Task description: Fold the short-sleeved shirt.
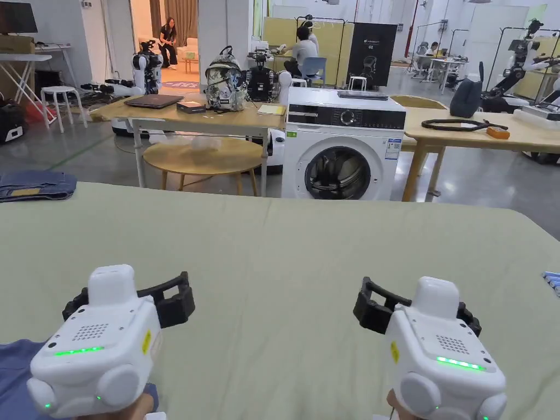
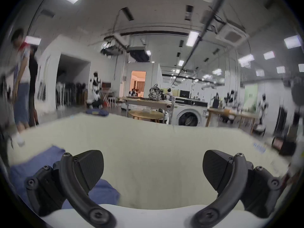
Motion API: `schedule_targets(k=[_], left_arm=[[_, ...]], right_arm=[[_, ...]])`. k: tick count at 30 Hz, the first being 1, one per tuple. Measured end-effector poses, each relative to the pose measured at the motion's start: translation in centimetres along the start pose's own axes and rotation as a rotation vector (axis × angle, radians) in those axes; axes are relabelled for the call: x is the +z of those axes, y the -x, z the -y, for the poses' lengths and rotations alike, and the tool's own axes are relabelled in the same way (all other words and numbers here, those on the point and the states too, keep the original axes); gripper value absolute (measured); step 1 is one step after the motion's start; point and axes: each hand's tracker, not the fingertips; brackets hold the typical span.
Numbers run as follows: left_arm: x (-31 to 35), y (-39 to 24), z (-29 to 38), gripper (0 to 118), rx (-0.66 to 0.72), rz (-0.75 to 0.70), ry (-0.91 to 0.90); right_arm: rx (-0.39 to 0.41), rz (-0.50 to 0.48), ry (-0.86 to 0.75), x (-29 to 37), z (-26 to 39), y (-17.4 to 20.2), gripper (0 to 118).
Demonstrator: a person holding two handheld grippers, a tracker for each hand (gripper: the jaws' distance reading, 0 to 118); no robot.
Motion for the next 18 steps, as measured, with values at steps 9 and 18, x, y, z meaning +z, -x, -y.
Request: schedule_targets(k=[9,18], left_arm=[[-0.2,0.1,-1.6,117,-0.142,-0.075,0.006],[-0.5,-5.0,2.7,117,-1.519,-0.236,-0.186]], right_arm=[[-0.073,-0.004,-0.023,-0.2,-3.1,-1.2,118],[1.653,0.145,-0.320,-0.4,2.3,5.4,118]])
